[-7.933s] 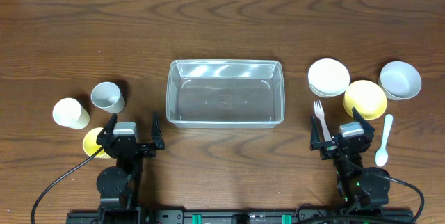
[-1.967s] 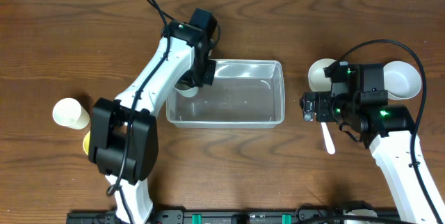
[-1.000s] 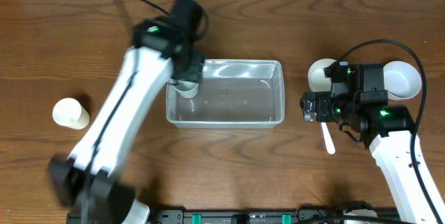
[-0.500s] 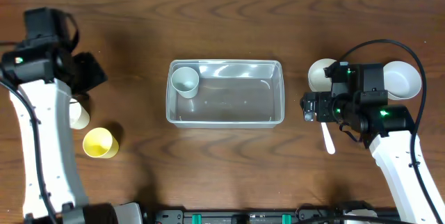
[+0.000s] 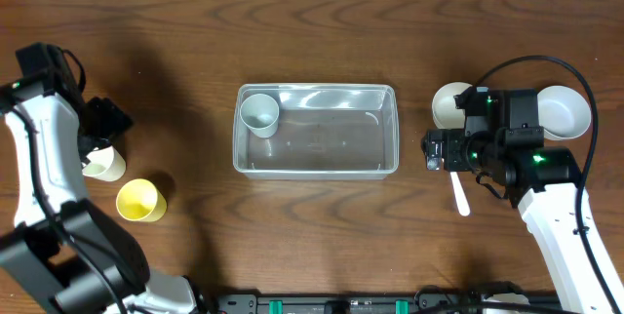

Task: Pack container
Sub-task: 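Return the left gripper and grasp the front white cup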

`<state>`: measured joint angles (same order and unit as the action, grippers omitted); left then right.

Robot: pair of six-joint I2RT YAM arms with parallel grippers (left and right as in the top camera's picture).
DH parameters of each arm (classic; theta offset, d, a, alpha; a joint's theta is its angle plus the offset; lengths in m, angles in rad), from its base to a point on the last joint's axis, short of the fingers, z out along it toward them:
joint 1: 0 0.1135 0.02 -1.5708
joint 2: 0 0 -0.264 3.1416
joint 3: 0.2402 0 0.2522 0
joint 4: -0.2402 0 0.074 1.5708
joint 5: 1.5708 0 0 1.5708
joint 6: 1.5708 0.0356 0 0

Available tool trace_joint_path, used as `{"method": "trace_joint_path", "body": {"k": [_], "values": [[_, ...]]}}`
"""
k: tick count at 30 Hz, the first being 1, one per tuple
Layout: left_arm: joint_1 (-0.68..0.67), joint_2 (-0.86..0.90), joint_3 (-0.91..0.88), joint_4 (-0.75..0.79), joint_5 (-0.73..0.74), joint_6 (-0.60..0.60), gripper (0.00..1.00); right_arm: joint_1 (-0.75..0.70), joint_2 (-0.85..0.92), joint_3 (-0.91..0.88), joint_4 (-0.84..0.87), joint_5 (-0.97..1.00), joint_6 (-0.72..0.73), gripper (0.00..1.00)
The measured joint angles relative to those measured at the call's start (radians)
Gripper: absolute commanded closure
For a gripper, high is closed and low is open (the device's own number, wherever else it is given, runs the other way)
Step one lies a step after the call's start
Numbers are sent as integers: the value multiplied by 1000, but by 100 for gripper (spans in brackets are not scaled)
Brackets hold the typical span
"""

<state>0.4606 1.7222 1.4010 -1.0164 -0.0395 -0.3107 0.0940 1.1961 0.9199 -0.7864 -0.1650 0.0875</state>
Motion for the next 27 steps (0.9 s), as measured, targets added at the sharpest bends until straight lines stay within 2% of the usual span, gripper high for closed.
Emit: {"method": "trace_joint_path", "body": {"k": [7, 10, 13, 17, 18, 21, 27], "values": [[0, 133, 0, 29, 10, 0, 19, 0, 0, 0, -5, 0, 0, 1], [0, 156, 0, 38, 10, 0, 22, 0, 0, 0, -5, 0, 0, 1], [0, 160, 0, 56, 10, -4, 34, 0, 0, 0, -6, 0, 0, 1], [0, 160, 0, 56, 11, -5, 62, 0, 0, 0, -11, 0, 0, 1], [0, 160, 0, 57, 10, -7, 65, 0, 0, 0, -11, 0, 0, 1], [0, 160, 0, 56, 10, -2, 75, 0, 0, 0, -11, 0, 0, 1], [0, 160, 0, 55, 10, -3, 78, 0, 0, 0, -11, 0, 0, 1]]}}
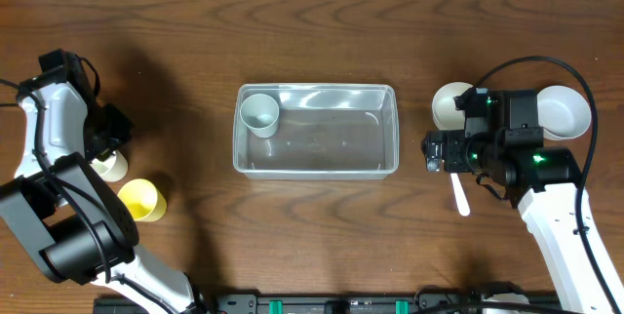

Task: Pack container
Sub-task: 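Return the left gripper and grasp the front white cup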

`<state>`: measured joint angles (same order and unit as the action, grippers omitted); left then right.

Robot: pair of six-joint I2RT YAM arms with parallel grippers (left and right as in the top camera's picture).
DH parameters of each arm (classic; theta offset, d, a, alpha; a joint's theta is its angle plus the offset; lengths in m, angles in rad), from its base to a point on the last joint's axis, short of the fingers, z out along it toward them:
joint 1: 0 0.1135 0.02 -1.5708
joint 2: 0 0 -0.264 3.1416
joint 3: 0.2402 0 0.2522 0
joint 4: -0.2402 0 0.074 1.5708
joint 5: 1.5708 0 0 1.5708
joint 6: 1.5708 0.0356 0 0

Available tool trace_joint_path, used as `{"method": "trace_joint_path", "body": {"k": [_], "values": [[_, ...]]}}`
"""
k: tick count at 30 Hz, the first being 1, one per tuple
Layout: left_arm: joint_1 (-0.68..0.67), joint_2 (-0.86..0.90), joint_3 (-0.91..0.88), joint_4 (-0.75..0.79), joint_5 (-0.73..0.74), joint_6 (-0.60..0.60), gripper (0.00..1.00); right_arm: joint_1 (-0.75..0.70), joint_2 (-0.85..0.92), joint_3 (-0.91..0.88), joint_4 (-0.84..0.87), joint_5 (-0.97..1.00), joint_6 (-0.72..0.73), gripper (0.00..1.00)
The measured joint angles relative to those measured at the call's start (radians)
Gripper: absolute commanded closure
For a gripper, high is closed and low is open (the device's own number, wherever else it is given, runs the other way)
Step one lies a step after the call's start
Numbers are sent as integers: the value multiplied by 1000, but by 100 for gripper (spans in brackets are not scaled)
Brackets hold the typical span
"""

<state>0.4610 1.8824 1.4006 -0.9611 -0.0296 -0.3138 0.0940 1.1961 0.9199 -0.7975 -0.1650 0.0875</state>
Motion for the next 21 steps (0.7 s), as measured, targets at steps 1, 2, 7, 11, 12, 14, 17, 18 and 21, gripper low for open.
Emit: {"method": "trace_joint_path", "body": {"k": [1, 2, 7, 11, 12, 14, 17, 18, 21], "values": [[0, 0, 0, 0, 0, 0, 81, 0, 0, 0, 0, 0, 0, 1], [0, 0, 0, 0, 0, -2, 89, 0, 0, 0, 0, 0, 0, 1], [0, 0, 0, 0, 0, 0, 94, 0, 0, 0, 0, 0, 0, 1], [0, 0, 0, 0, 0, 0, 94, 0, 0, 0, 0, 0, 0, 1], [0, 0, 0, 0, 0, 0, 94, 0, 0, 0, 0, 0, 0, 1], [0, 0, 0, 0, 0, 0, 94, 0, 0, 0, 0, 0, 0, 1], [0, 0, 0, 1, 0, 0, 94, 0, 0, 0, 0, 0, 0, 1], [-1, 0, 0, 1, 0, 0, 94, 0, 0, 0, 0, 0, 0, 1], [-13, 0, 6, -10, 8, 9, 94, 0, 0, 0, 1, 0, 0, 1]]}}
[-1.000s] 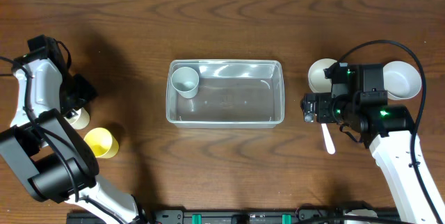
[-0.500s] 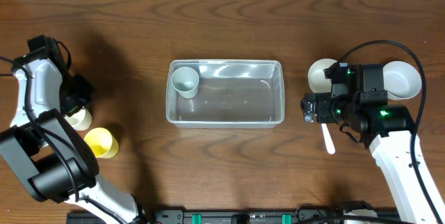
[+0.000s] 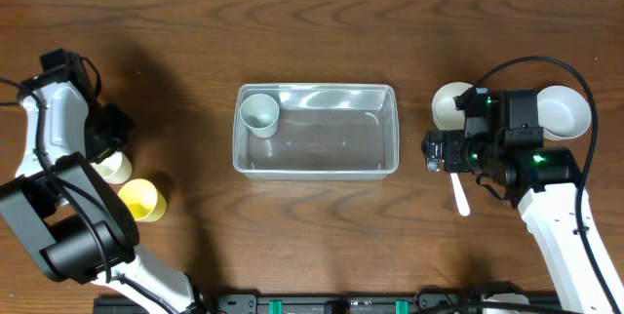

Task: Pack container
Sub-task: 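Return the left gripper and grasp the front white cup, then place the second white cup in the container's front-left area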

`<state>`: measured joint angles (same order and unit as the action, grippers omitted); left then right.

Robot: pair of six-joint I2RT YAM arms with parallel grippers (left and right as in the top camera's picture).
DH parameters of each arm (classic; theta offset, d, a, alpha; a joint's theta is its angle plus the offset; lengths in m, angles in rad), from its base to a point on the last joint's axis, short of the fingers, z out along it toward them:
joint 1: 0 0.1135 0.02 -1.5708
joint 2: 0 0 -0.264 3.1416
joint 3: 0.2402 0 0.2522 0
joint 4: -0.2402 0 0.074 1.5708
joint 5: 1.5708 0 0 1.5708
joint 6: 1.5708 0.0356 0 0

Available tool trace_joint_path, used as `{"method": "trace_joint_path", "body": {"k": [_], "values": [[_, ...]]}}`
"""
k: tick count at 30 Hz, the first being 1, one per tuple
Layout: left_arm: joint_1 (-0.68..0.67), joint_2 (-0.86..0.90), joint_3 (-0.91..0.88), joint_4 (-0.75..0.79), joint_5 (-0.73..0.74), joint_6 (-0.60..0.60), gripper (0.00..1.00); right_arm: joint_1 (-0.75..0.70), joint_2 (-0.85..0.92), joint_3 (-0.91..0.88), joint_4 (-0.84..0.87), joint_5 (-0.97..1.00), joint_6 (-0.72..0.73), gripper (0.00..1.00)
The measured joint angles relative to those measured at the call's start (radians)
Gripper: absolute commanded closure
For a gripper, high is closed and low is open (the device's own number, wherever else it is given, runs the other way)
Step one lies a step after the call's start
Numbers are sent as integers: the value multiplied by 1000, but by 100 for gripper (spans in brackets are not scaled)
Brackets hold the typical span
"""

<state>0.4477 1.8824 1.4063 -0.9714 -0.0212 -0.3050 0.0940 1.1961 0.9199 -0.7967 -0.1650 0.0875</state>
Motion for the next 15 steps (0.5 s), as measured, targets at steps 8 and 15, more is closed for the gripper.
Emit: {"method": "trace_joint_path", "body": {"k": [8, 15], "values": [[-182, -40, 145, -136, 23, 71, 94, 0, 0, 0, 2, 0, 0, 1], [-502, -215, 294, -304, 116, 126, 94, 0, 0, 0, 3, 0, 0, 1]]}}
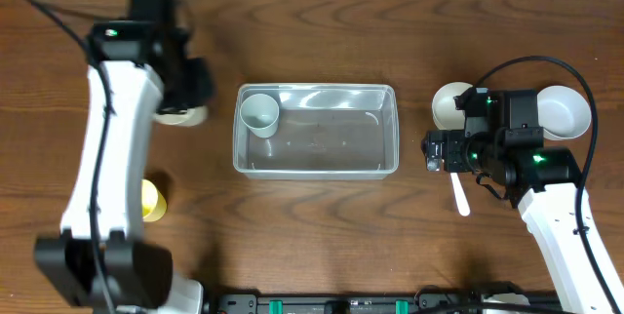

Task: Pack container
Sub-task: 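Place the second white cup in the container's front-left area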

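The clear plastic container lies mid-table with a pale cup standing in its left end. My left gripper hovers just left of the container, shut on a cream cup that peeks out beneath it. A yellow cup sits on the table at the left, half hidden by the left arm. My right gripper hangs to the right of the container; its jaws cannot be made out from above.
By the right arm are a cream bowl, a white bowl and a white spoon. The left arm runs from the front edge up the left side.
The left gripper, down at the cream cup at the far left, is now beside the container's left end, and the cream cup has come with it. The right arm is unchanged.
The left gripper stood at the far left by the cream cup, with the yellow cup just in front. It stayed close on that cup through the two later moments. Now the cup is held beside the container. The right arm never moved.
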`<state>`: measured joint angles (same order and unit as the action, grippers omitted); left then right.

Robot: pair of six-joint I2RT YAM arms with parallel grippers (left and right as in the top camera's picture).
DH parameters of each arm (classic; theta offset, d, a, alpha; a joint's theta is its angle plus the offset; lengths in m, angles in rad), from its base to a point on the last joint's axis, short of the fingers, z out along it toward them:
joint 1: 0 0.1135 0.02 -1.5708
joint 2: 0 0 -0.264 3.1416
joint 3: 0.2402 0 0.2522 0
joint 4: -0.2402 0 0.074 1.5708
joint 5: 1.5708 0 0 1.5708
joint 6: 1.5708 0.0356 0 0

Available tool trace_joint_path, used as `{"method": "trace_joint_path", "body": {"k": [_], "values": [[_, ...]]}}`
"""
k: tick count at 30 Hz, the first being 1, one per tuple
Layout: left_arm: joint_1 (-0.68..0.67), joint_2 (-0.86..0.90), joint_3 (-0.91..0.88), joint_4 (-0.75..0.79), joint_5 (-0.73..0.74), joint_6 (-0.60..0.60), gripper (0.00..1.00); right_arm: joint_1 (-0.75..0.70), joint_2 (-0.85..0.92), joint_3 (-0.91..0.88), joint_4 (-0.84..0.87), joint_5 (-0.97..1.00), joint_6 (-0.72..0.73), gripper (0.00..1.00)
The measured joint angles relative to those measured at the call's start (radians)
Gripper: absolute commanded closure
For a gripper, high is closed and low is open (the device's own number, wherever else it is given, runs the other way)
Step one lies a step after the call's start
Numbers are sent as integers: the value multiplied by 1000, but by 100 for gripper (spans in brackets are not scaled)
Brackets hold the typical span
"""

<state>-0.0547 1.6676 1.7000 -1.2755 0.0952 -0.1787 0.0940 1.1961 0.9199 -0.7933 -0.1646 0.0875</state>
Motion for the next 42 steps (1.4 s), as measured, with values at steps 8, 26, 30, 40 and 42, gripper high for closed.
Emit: {"method": "trace_joint_path", "body": {"k": [8, 26, 30, 40, 42], "values": [[-243, -48, 42, -143, 46, 12, 94, 0, 0, 0, 0, 0, 0, 1], [-335, 63, -164, 15, 56, 23, 94, 0, 0, 0, 0, 0, 0, 1], [-335, 122, -171, 56, 56, 27, 94, 0, 0, 0, 0, 0, 0, 1], [-335, 244, -171, 94, 51, 30, 94, 0, 0, 0, -5, 0, 0, 1], [-335, 257, -171, 94, 47, 30, 94, 0, 0, 0, -5, 0, 0, 1]]}}
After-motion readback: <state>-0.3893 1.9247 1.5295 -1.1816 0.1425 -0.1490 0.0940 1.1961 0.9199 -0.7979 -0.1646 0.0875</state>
